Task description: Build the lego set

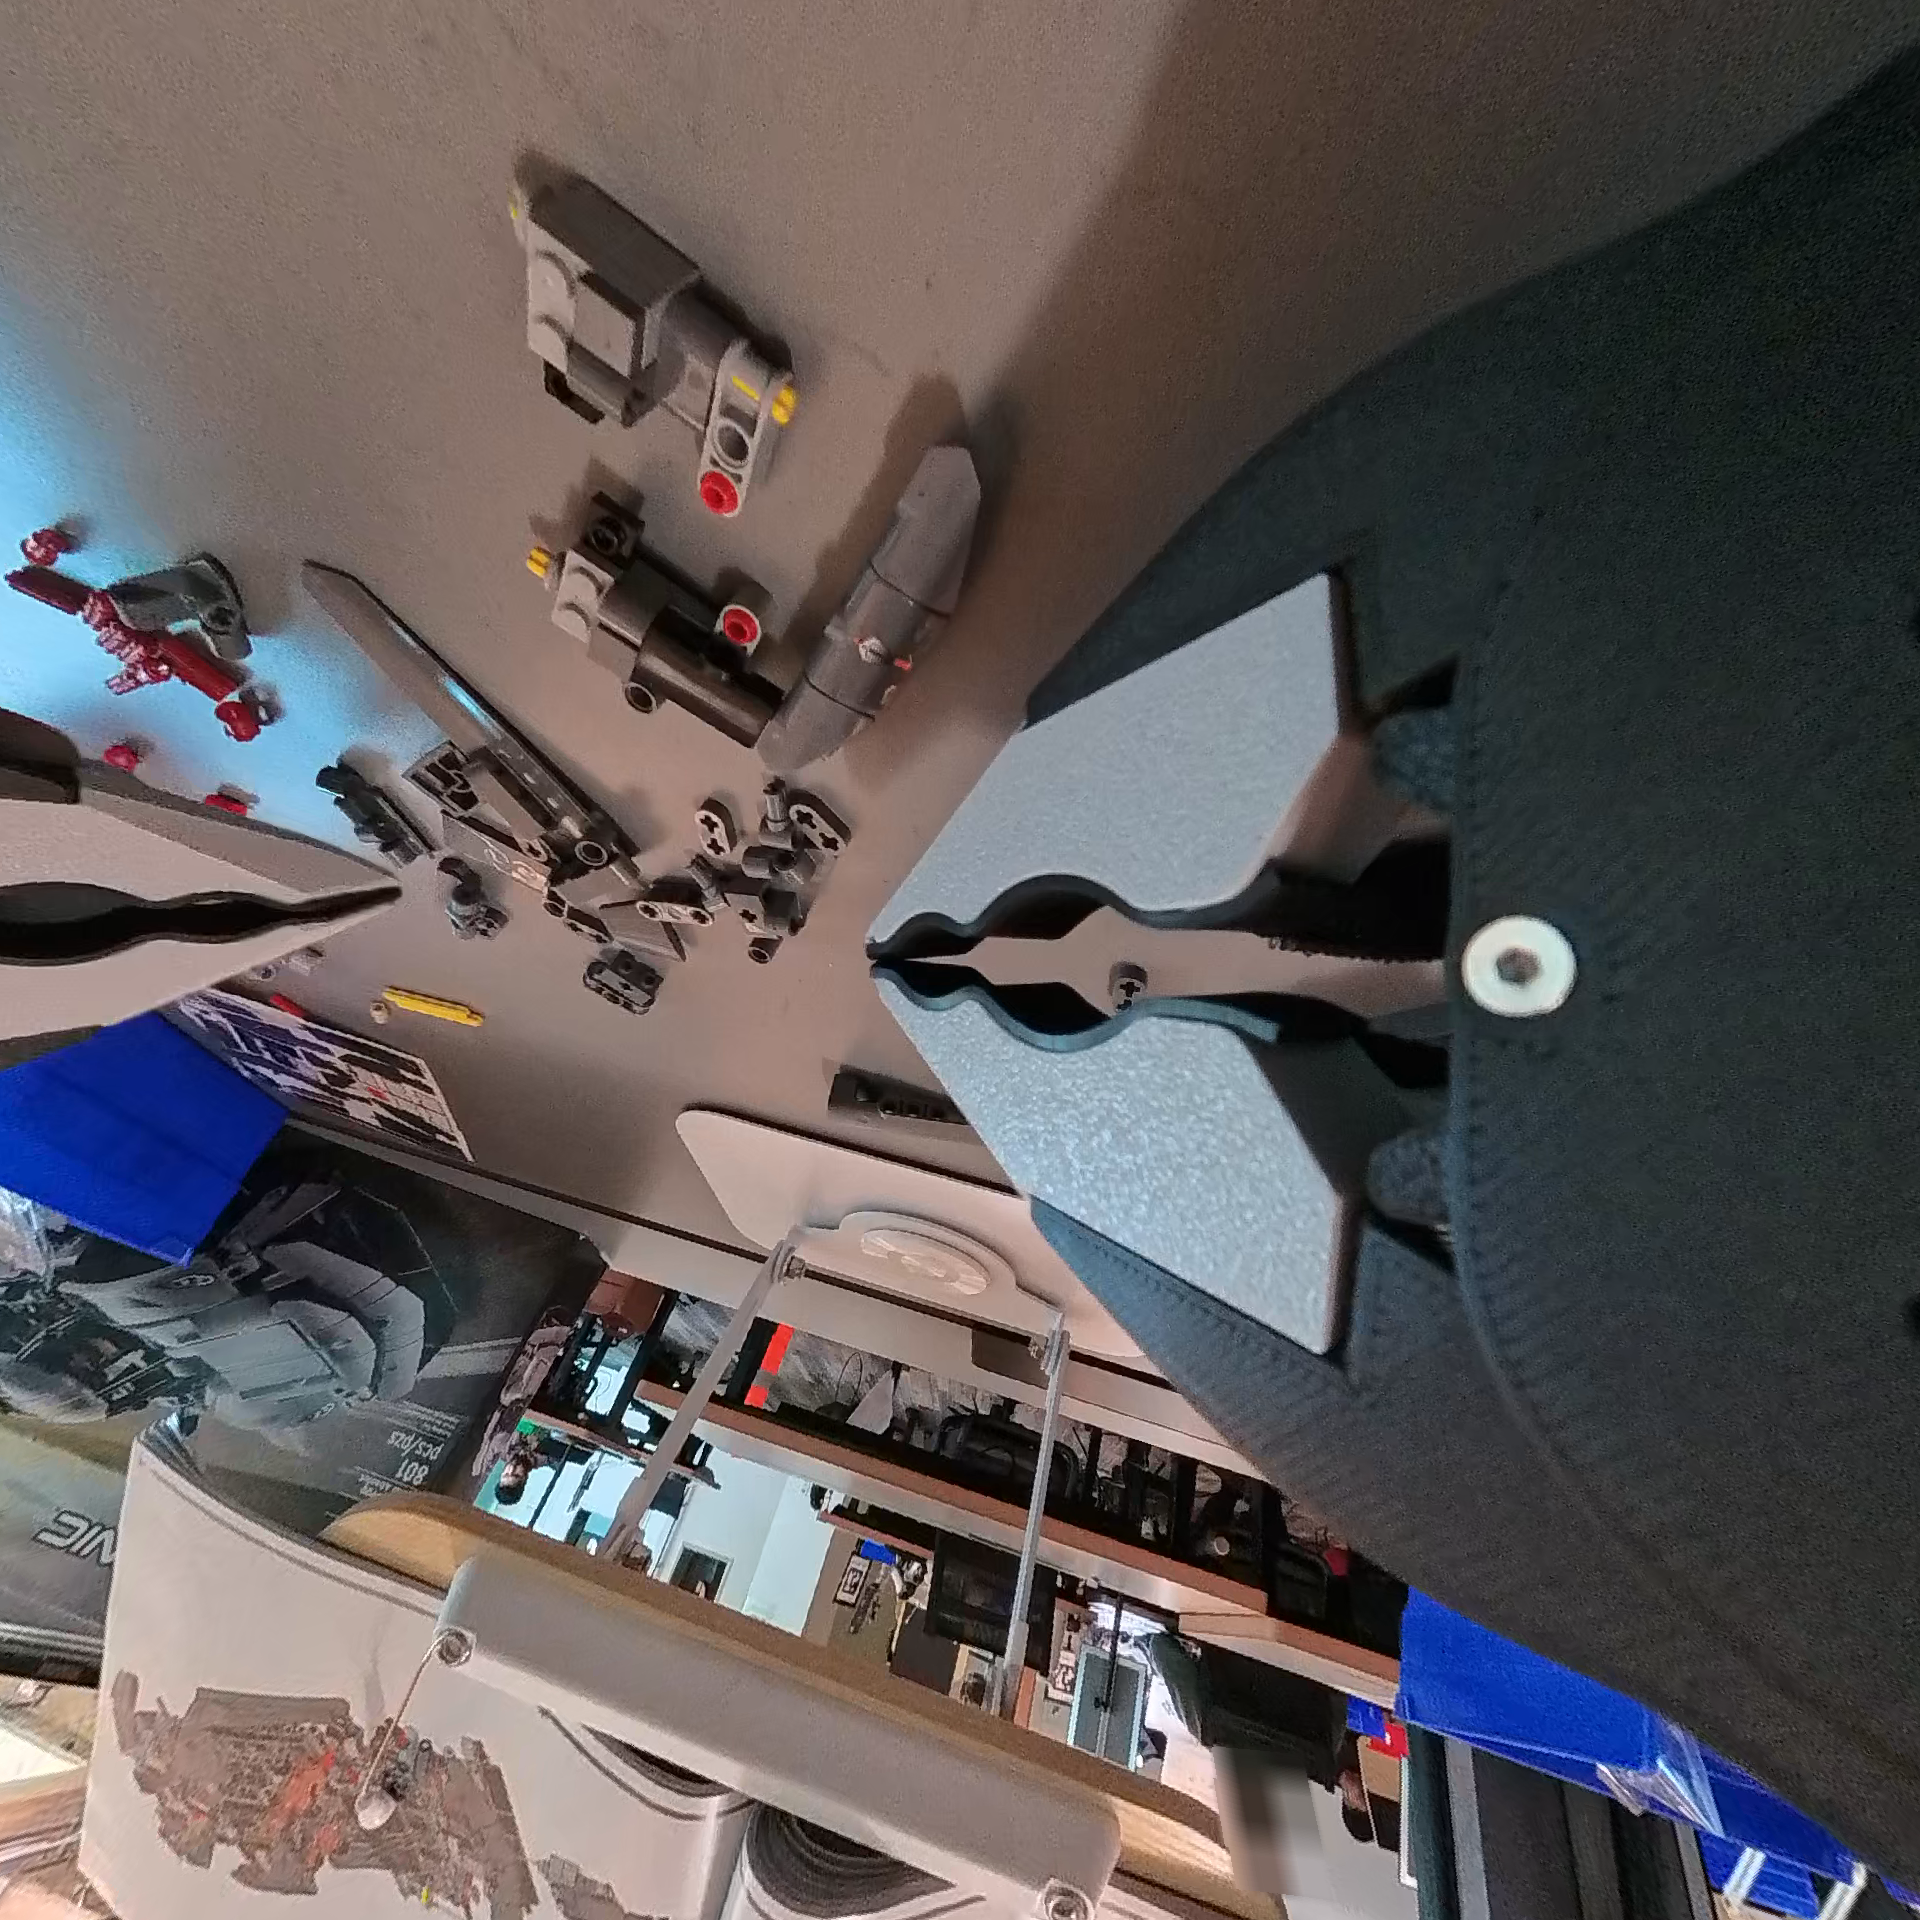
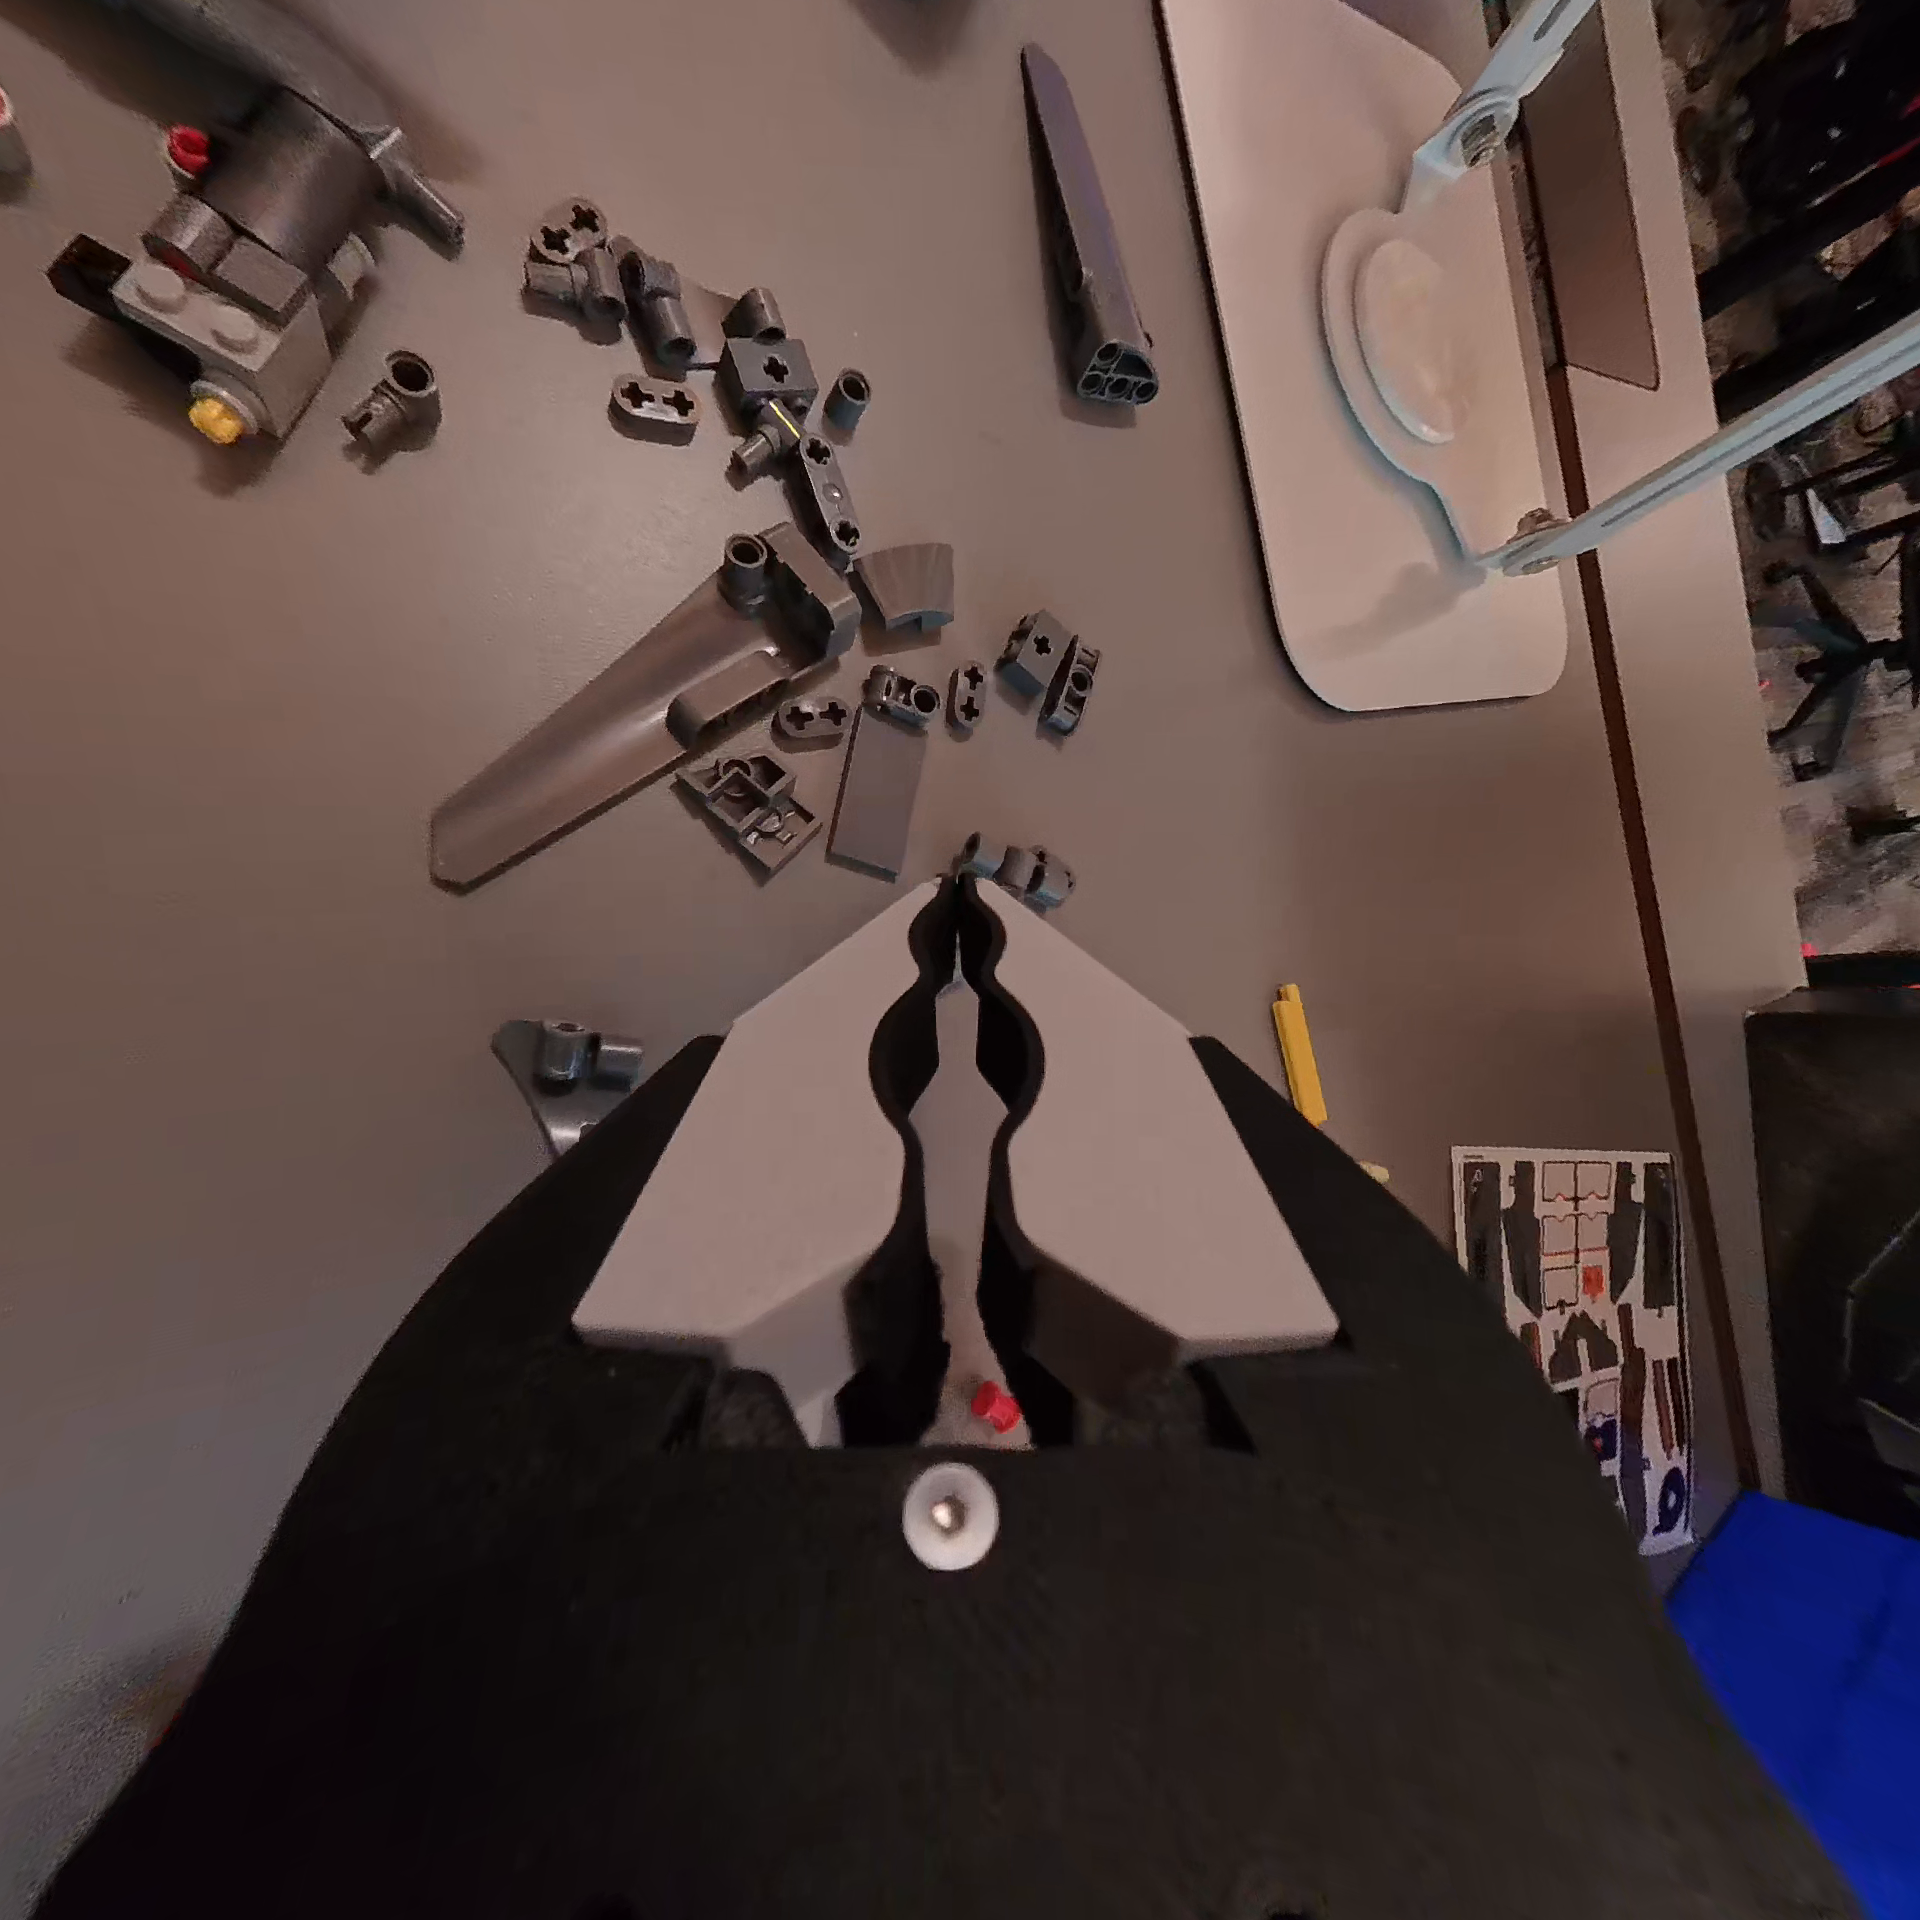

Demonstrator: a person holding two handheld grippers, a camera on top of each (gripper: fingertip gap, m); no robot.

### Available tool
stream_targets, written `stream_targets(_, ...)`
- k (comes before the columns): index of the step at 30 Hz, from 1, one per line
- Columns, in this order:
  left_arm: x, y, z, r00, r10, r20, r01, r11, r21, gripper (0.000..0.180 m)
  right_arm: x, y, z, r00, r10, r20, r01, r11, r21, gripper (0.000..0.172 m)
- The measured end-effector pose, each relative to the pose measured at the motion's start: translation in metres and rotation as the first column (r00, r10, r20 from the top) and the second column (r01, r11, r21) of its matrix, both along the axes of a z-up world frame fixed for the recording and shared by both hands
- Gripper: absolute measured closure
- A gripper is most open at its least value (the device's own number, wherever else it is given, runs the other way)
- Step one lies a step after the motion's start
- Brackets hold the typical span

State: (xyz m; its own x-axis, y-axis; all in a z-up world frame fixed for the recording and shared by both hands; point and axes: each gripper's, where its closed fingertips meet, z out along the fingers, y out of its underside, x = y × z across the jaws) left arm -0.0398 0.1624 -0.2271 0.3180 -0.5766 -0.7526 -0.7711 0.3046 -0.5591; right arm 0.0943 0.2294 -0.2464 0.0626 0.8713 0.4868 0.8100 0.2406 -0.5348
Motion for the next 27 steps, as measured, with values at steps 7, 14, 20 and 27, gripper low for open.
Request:
stream_targets(7, 0.002, -0.002, 0.000, 1.000, -0.007, -0.006, 0.007, 1.000, 0.007, 0.180, -0.002, 0.003, 0.002, 0.998, -0.058, -0.034, 0.053, 0.990, -0.129, 0.133)
stream_targets(14, 0.002, -0.002, -0.001, 1.000, -0.007, -0.009, 0.007, 1.000, 0.003, 0.180, 0.004, 0.022, -0.004, 0.998, -0.003, 0.067, 0.018, 0.974, -0.226, 0.144)
stream_targets(20, 0.002, -0.002, -0.002, 1.000, -0.011, -0.007, 0.011, 1.000, -0.008, 0.180, 0.005, 0.024, -0.014, 0.990, 0.077, 0.122, -0.040, 0.959, -0.280, 0.155)
stream_targets(27, 0.002, -0.001, -0.004, 1.000, -0.012, -0.008, 0.011, 1.000, -0.014, 0.180, 0.001, 0.024, -0.016, 0.972, 0.164, 0.167, -0.124, 0.966, -0.227, 0.160)
